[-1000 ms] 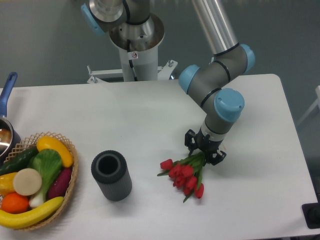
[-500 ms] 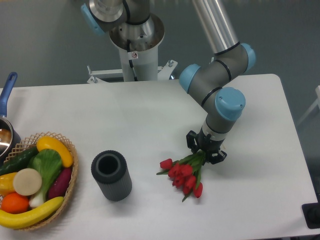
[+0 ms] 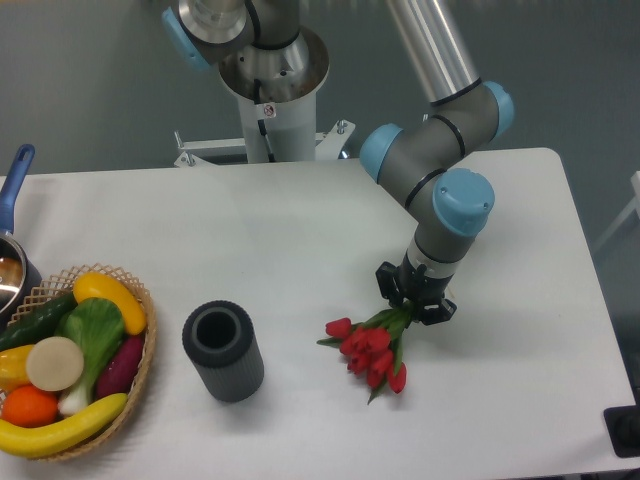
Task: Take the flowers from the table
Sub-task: 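Close the gripper on the tulip stems, then lift the gripped tulip bunch up off the table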
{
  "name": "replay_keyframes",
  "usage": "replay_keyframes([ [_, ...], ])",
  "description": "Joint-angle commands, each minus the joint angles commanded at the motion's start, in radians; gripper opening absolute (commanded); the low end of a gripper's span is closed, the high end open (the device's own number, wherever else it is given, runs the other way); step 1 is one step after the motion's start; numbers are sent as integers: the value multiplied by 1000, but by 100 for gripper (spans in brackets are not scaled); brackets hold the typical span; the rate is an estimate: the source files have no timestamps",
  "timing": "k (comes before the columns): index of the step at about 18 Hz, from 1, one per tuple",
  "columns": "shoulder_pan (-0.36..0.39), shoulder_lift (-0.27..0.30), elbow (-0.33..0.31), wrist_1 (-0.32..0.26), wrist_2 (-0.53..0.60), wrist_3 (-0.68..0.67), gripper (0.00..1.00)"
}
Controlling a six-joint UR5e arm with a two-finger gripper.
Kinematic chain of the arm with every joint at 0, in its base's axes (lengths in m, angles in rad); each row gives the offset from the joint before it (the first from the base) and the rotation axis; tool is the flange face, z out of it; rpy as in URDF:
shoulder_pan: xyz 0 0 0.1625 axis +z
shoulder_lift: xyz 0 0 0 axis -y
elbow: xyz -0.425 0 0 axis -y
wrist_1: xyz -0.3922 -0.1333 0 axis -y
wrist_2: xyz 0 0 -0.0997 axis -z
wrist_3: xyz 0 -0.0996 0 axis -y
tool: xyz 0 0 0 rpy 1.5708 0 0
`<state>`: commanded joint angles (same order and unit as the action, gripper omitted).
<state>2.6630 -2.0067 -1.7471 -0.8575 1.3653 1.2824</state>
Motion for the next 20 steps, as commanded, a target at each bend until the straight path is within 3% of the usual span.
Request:
replay_keyframes([
  [3,-8,75,-20,-2,-27,-1,33],
  [9,-6,155,0,5,-303,-38,33],
  [20,87,190,35,5,-672,-127,33],
])
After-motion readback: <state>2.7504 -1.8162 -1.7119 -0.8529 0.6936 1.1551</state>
